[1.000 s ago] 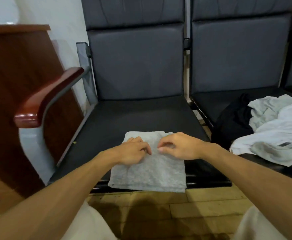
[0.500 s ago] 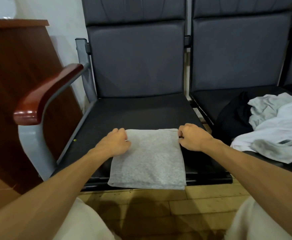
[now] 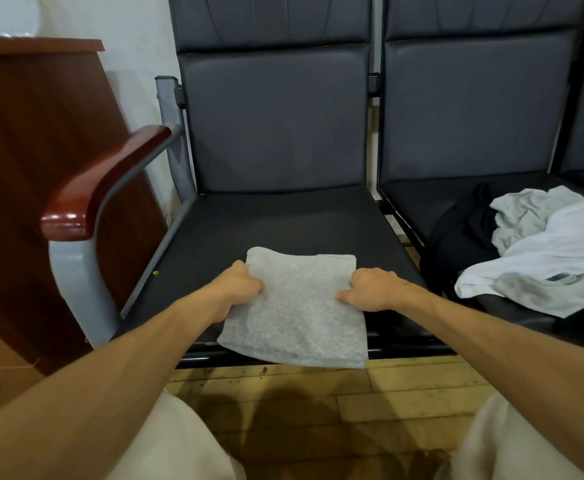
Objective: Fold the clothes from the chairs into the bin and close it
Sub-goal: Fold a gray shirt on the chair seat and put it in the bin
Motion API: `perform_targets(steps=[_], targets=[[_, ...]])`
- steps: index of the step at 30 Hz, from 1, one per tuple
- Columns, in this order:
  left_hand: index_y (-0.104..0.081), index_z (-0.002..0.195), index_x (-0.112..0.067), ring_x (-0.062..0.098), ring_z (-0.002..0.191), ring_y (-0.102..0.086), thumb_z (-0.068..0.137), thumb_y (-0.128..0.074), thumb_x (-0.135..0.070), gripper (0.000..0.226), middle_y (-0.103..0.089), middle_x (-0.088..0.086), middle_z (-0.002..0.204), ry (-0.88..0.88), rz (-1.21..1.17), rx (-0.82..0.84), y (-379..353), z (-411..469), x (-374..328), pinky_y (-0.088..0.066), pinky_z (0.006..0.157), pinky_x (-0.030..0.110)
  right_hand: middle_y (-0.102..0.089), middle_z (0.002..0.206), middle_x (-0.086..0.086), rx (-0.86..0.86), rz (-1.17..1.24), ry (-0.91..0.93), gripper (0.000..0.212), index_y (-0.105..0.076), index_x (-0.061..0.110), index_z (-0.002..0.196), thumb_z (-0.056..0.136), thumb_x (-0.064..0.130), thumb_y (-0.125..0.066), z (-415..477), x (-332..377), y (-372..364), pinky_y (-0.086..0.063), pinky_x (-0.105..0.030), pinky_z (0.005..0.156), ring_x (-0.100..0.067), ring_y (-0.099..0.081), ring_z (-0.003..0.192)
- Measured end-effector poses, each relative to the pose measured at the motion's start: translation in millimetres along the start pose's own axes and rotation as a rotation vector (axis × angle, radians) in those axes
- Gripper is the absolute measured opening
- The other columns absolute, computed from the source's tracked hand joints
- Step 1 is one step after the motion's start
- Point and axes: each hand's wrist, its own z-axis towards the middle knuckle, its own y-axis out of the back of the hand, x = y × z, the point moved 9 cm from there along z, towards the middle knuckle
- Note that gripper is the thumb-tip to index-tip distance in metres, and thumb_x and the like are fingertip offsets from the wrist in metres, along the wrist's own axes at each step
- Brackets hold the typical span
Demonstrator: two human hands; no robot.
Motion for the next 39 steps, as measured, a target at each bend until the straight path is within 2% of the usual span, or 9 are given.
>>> perform_targets(steps=[4, 8, 11, 16, 21, 25, 30, 35, 39], targets=[[-0.046, 0.122, -0.007, 0.025, 0.087, -0.058, 0.092, -0.059, -0.007, 0.033, -0.056, 0.010, 0.102, 0.131, -0.347, 0.102, -10, -13, 5, -0.049, 0.071, 0.038, -0.057, 0.103, -0.004, -0.051, 0.495, -0.001, 0.023, -0.055, 0.011, 0.102, 0.098, 0.032, -0.047, -1, 1, 9, -0.048, -0.029, 0.071, -0.021, -0.058, 0.095], [-0.059, 0.099, -0.005, 0.026, 0.071, -0.062, 0.089, -0.062, -0.018, 0.017, -0.065, 0.013, 0.086, 0.301, -0.528, 0.162, -15, -28, 16, -0.050, 0.058, 0.033, -0.057, 0.099, -0.004, -0.147, 0.770, -0.008, 0.012, -0.049, 0.014, 0.097, 0.097, 0.024, -0.056, -2, -5, 18, -0.048, -0.031, 0.074, -0.018, -0.058, 0.090], [-0.062, 0.096, -0.006, 0.026, 0.071, -0.063, 0.091, -0.062, -0.030, 0.025, -0.068, 0.012, 0.084, 0.344, -0.580, 0.146, -15, -28, 23, -0.051, 0.059, 0.034, -0.062, 0.103, -0.011, -0.072, 0.924, -0.089, 0.024, -0.050, 0.007, 0.111, 0.092, 0.011, -0.063, -3, -9, 2, -0.054, -0.032, 0.067, -0.022, -0.063, 0.090], [-0.057, 0.116, -0.005, 0.027, 0.077, -0.064, 0.097, -0.051, -0.016, 0.023, -0.066, 0.015, 0.100, 0.200, -0.589, 0.103, -13, -26, 10, -0.052, 0.057, 0.035, -0.062, 0.114, -0.018, -0.048, 1.078, -0.269, 0.042, -0.051, -0.003, 0.120, 0.085, 0.008, -0.072, -11, -19, -9, -0.052, -0.034, 0.059, -0.028, -0.064, 0.090], [-0.052, 0.114, -0.017, 0.022, 0.081, -0.062, 0.099, -0.042, -0.011, 0.018, -0.062, 0.007, 0.098, -0.037, -0.689, 0.064, 1, -46, -23, -0.051, 0.059, 0.033, -0.068, 0.103, -0.018, -0.027, 1.198, -0.311, 0.025, -0.064, -0.002, 0.107, 0.087, 0.012, -0.071, -25, -11, 1, -0.053, -0.037, 0.062, -0.029, -0.066, 0.082], [-0.054, 0.107, -0.024, 0.020, 0.089, -0.062, 0.101, -0.044, -0.020, 0.013, -0.062, 0.002, 0.101, -0.208, -0.660, -0.072, 43, -61, -28, -0.053, 0.069, 0.033, -0.070, 0.100, -0.013, -0.153, 1.239, -0.159, 0.020, -0.069, 0.004, 0.106, 0.091, 0.017, -0.066, -32, 20, 26, -0.057, -0.037, 0.075, -0.026, -0.068, 0.088], [-0.058, 0.115, -0.025, 0.012, 0.096, -0.060, 0.101, -0.045, -0.025, 0.018, -0.063, -0.004, 0.107, -0.422, -0.509, -0.310, 130, -98, -6, -0.049, 0.080, 0.028, -0.073, 0.099, -0.006, -0.139, 1.197, 0.142, 0.014, -0.072, 0.012, 0.101, 0.094, 0.017, -0.060, -53, 109, 65, -0.057, -0.037, 0.082, -0.021, -0.070, 0.091], [-0.053, 0.112, -0.031, 0.004, 0.093, -0.058, 0.102, -0.042, -0.026, 0.015, -0.059, -0.012, 0.104, -0.417, -0.538, -0.553, 201, -151, 59, -0.046, 0.071, 0.018, -0.072, 0.104, -0.005, -0.064, 1.116, 0.370, 0.020, -0.071, 0.014, 0.109, 0.092, 0.012, -0.060, -76, 223, 82, -0.057, -0.037, 0.086, -0.020, -0.069, 0.096], [-0.049, 0.113, -0.030, 0.006, 0.090, -0.056, 0.102, -0.041, -0.025, 0.014, -0.055, -0.011, 0.101, -0.299, -0.600, -0.728, 237, -201, 142, -0.046, 0.072, 0.023, -0.070, 0.110, -0.003, 0.047, 0.991, 0.484, 0.027, -0.069, 0.017, 0.115, 0.093, 0.009, -0.058, -98, 310, 52, -0.056, -0.037, 0.087, -0.020, -0.067, 0.100]])
